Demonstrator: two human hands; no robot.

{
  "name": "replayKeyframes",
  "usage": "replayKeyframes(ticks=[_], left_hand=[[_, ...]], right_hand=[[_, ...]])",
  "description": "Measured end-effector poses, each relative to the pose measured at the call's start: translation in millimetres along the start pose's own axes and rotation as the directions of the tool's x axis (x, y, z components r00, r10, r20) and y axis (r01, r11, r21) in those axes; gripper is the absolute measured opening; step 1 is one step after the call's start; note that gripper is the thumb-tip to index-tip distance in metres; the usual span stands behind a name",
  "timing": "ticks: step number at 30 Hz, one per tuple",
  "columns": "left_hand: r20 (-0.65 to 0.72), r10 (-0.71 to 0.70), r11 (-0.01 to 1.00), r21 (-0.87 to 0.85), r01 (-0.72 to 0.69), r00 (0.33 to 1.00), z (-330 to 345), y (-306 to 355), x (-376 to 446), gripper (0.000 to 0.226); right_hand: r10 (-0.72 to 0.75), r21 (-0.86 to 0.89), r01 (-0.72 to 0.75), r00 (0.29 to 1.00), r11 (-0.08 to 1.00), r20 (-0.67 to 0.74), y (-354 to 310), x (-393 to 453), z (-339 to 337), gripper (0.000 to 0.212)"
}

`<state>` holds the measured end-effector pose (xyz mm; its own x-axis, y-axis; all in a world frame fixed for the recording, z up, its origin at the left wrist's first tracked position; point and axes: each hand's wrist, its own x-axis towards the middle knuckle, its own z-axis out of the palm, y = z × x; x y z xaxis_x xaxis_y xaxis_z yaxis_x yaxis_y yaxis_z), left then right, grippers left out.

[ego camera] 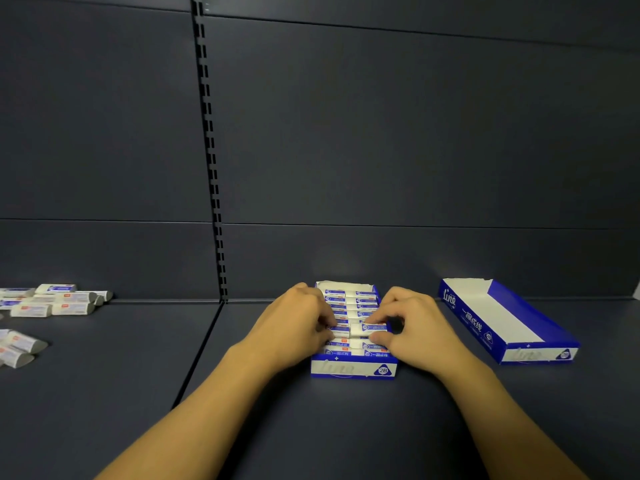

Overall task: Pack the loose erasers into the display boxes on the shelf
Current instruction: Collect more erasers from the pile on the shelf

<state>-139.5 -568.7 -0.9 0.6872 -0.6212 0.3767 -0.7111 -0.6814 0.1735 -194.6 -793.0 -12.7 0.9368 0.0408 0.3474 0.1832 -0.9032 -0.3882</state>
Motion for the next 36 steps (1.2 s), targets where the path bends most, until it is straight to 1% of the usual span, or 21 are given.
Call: replayKeyframes(ticks=[3,7,10,18,23,26,30,34,36], left_hand=[[0.007,-0.019,0.999,-0.028,0.019,1.000,-0.3,-0.1,-0.7,0.031],[0.016,-0.033,0.998,-0.047,0.033,0.999,0.2,0.1,-0.9,0.031],[0.028,-0.041,0.997,-0.066,0.043,0.999,0.1,0.8,-0.5,0.032],[0.052,-0.070,0.991,-0.113,0.076,0.996,-1.3,-0.4,-1.0,0.032],[0.050,-0.067,0.989,-0.126,0.073,0.996,0.1,-0.9,-1.0,0.032],[0.030,-0.066,0.987,-0.147,0.070,0.997,1.2,-2.5,-1.9,0.028],[0.027,-0.052,0.986,-0.159,0.056,0.998,1.6,-3.1,-1.4,0.025],[0.019,-0.071,0.984,-0.163,0.074,0.997,2.6,-4.2,-0.3,0.026],[0.012,-0.079,0.982,-0.173,0.079,0.997,3.3,-5.0,0.2,0.023]], right_hand=[[0.031,-0.013,-0.031,0.999,0.999,0.037,-1.5,1.7,1.4,0.035],[0.044,-0.005,-0.044,0.998,0.999,0.048,-0.8,2.1,1.3,0.036],[0.031,0.036,-0.033,0.999,0.999,0.037,1.4,1.0,-0.1,0.030],[-0.005,0.050,0.003,0.999,0.999,0.045,4.6,1.3,0.0,0.015],[0.002,0.055,-0.004,0.999,0.998,0.040,5.3,2.7,0.9,0.016],[-0.001,0.063,0.000,1.000,0.998,0.016,6.3,2.7,1.8,0.015],[0.001,0.055,-0.002,1.000,0.998,0.024,6.4,2.3,2.6,0.017],[0.001,0.044,-0.003,1.000,0.999,0.031,5.4,3.1,3.0,0.020],[0.000,0.046,-0.001,1.000,0.999,0.031,4.7,3.3,2.1,0.021]])
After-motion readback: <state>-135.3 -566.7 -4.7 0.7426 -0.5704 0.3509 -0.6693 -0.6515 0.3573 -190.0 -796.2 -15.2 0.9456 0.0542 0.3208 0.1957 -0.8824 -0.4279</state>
